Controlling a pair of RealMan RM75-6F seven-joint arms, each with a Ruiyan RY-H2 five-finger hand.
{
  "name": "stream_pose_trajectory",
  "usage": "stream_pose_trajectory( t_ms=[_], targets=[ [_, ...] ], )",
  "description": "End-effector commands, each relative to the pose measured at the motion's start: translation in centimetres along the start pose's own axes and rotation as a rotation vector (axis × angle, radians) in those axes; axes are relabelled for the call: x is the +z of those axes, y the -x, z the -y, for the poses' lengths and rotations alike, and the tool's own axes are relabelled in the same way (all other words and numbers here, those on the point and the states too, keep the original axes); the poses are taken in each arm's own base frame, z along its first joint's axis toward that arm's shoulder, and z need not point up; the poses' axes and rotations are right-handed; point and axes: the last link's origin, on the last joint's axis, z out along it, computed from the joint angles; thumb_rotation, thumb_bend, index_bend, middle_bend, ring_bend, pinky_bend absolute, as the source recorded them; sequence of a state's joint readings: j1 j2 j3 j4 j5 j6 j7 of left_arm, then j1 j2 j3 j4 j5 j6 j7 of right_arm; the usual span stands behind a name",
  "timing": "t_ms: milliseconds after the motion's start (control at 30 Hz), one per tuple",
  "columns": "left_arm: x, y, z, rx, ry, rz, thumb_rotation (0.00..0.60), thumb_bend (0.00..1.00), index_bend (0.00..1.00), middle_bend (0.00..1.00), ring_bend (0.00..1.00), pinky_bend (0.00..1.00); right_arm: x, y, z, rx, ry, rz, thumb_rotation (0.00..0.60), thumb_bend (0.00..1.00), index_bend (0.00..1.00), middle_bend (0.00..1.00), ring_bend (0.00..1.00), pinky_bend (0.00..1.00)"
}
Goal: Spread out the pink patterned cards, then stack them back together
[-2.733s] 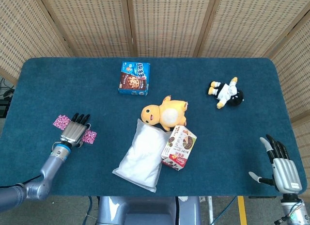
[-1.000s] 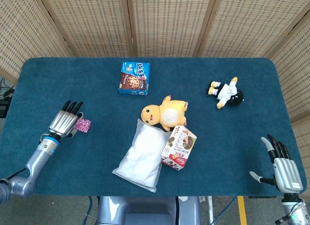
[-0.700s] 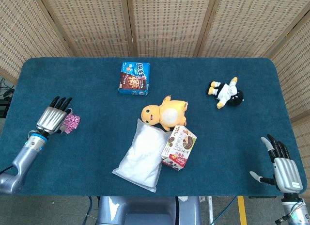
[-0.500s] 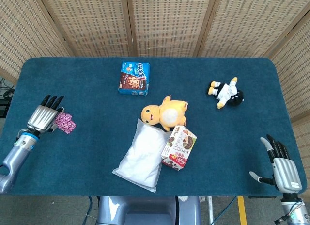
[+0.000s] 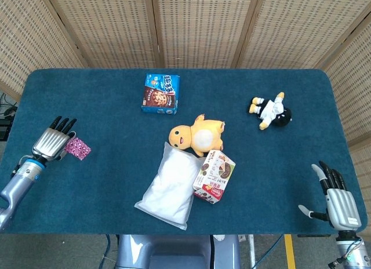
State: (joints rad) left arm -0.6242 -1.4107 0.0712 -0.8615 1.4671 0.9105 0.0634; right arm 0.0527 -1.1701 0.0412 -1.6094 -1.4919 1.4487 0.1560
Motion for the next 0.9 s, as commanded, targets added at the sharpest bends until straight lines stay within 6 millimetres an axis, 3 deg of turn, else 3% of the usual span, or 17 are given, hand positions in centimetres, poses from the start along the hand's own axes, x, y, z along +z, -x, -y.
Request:
stream_pose_trajectory(
  t_ms=[33,433,900],
  targets=[
    [0.0,0.2,-0.4,0.014,0.023,-0.009,0.600,0.31,0.61,0.00,0.00,0.00,0.0,0.0,0.0,0.001,0.000,0.000,0.600,0.11,0.04,0.00,0.00,0.00],
    [-0.1,1.2,0.2,0.073,0.041,-0.012,0.600,0.31,0.61,0.00,0.00,0.00,0.0,0.0,0.1,-0.002,-0.003,0.000,0.600,0.10,0.04,0.00,0.00,0.00],
    [0.9,2.2,-0.8,0.057,0.038,0.006,0.600,0.30,0.61,0.00,0.00,0.00,0.0,0.1,0.1,-0.006,-0.003,0.004,0.600,0.10,0.04,0.00,0.00,0.00]
  ],
)
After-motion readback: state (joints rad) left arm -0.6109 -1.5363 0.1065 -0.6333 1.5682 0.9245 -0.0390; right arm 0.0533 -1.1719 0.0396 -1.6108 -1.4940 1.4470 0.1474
